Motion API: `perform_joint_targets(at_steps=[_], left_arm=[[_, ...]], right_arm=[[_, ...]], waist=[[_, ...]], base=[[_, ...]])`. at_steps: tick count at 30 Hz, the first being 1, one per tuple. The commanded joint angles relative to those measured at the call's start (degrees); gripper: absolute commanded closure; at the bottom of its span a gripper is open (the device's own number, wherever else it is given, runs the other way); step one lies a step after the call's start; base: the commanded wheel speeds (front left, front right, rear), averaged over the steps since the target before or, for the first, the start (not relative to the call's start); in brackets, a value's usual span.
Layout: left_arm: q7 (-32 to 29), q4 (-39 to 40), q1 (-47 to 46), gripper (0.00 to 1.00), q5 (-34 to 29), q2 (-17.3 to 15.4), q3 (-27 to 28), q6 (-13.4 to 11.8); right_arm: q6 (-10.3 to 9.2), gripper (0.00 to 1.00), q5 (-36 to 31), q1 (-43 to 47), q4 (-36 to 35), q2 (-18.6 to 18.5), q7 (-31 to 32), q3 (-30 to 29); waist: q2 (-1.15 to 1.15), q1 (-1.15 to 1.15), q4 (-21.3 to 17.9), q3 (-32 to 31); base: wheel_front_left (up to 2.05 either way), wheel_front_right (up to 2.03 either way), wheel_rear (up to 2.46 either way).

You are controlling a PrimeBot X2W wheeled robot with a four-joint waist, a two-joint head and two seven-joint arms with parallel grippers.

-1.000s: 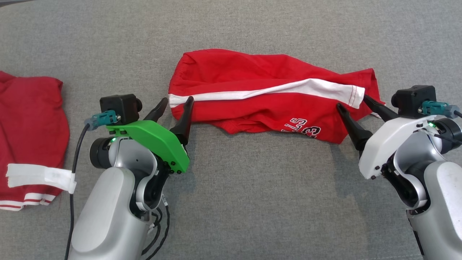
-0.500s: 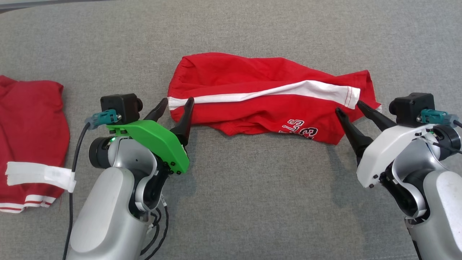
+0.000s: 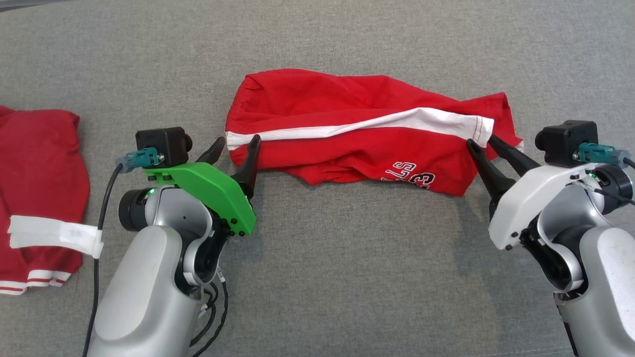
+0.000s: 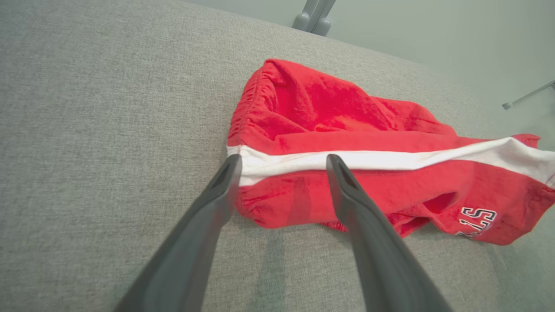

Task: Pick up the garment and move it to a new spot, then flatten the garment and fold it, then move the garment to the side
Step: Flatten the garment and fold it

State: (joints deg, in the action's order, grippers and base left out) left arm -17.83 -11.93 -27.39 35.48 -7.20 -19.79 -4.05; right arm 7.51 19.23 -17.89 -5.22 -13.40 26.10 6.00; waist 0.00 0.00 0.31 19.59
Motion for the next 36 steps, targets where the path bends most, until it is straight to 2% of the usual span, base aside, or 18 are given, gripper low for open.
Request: perform_joint_targets(at_steps=[1, 3, 4, 7, 12, 13, 14, 15, 16, 17, 18, 19, 20, 30, 36], left_arm=[[0.25, -0.31, -0.68, 0.0, -0.32, -0.24, 0.1, -0.39], [0.37, -0.74, -0.82, 0.0, -0.44, -0.45, 0.24, -0.62], [0.54, -0.98, -1.01, 0.0, -0.58, -0.61, 0.45, -0.86], [0.91, -1.98, -1.56, 0.0, -1.17, -0.97, 0.74, -1.59], [0.31, -3.57, -2.34, 0.0, -0.75, -1.19, 0.63, -1.4], [0.03, -3.95, -2.49, 0.03, -0.71, -1.26, 0.49, -1.43], [-0.27, -4.3, -2.65, 0.11, -0.77, -1.37, 0.33, -1.46], [-0.49, -4.66, -2.78, 0.18, -0.71, -1.41, 0.27, -1.48], [-0.56, -4.98, -2.88, 0.38, -0.62, -1.38, 0.25, -1.62], [-0.49, -5.19, -3.07, 0.53, -0.61, -1.4, 0.23, -1.62], [-0.32, -5.45, -3.27, 0.68, -0.58, -1.38, 0.26, -1.61], [-0.15, -5.68, -3.35, 0.93, -0.54, -1.34, 0.26, -1.54], [-0.08, -5.87, -3.35, 1.0, -0.52, -1.29, 0.23, -1.46], [2.74, -5.01, -3.93, 1.0, 1.63, -0.28, 1.33, 0.13], [3.99, -2.57, -6.54, 1.0, 3.89, 0.28, 3.27, 1.23]], right_arm=[[-0.04, 0.55, -0.18, -0.63, 0.36, 0.18, -0.59, 0.25], [-0.04, 0.65, 0.23, -0.96, 0.71, 0.34, -0.72, 0.61], [-0.04, 0.67, 0.23, -1.03, 0.83, 0.3, -0.83, 0.72], [-0.04, 0.64, 0.3, -1.14, 1.14, 0.2, -0.9, 0.96], [-0.04, 0.65, 0.2, -1.62, 1.21, 0.16, -1.09, 1.09], [-0.04, 0.67, 0.16, -1.7, 1.21, 0.17, -1.06, 1.16], [-0.04, 0.68, 0.13, -1.91, 1.09, 0.23, -1.12, 1.21], [-0.04, 0.74, 0.13, -2.12, 0.99, 0.34, -1.14, 1.27], [-0.04, 0.82, 0.13, -2.21, 0.94, 0.41, -1.16, 1.36], [-0.04, 0.86, 0.1, -2.29, 0.9, 0.48, -1.17, 1.47], [-0.04, 0.98, 0.13, -2.33, 0.86, 0.5, -1.22, 1.56], [-0.04, 1.0, 0.21, -2.34, 0.84, 0.49, -1.2, 1.66], [-0.04, 1.0, 0.29, -2.35, 0.85, 0.45, -1.13, 1.73], [-0.04, 1.0, 0.71, -1.99, -0.62, 0.18, -1.98, 0.83], [-0.04, 1.0, 3.07, -6.64, -1.76, -0.83, -1.02, 2.27]], waist=[[0.0, 0.0, 0.08, 0.23], [0.0, 0.0, 0.09, 0.37], [0.0, 0.0, 0.06, 0.43], [0.0, 0.0, -0.11, 0.58], [0.0, 0.0, -0.47, 0.97], [0.0, 0.0, -0.48, 1.04], [0.0, 0.0, -0.49, 1.14], [0.0, 0.0, -0.52, 1.24], [0.0, 0.0, -0.54, 1.3], [0.0, 0.0, -0.55, 1.37], [0.0, 0.0, -0.54, 1.4], [0.0, 0.0, -0.52, 1.41], [0.0, 0.0, -0.5, 1.4], [0.0, 0.0, -0.3, 0.45], [0.0, 0.0, -0.76, 1.1]], base=[[0.0, 0.0, 0.0], [0.0, 0.0, 0.0], [0.0, 0.0, 0.0], [0.0, 0.0, 0.0], [0.0, 0.0, 0.0], [0.0, 0.0, 0.0], [0.0, 0.0, 0.0], [0.0, 0.0, 0.0], [0.0, 0.0, 0.0], [0.0, 0.0, 0.0], [0.0, 0.0, 0.0], [0.0, 0.0, 0.0], [0.0, 0.0, 0.0], [0.0, 0.0, 0.0], [0.0, 0.0, 0.0]])
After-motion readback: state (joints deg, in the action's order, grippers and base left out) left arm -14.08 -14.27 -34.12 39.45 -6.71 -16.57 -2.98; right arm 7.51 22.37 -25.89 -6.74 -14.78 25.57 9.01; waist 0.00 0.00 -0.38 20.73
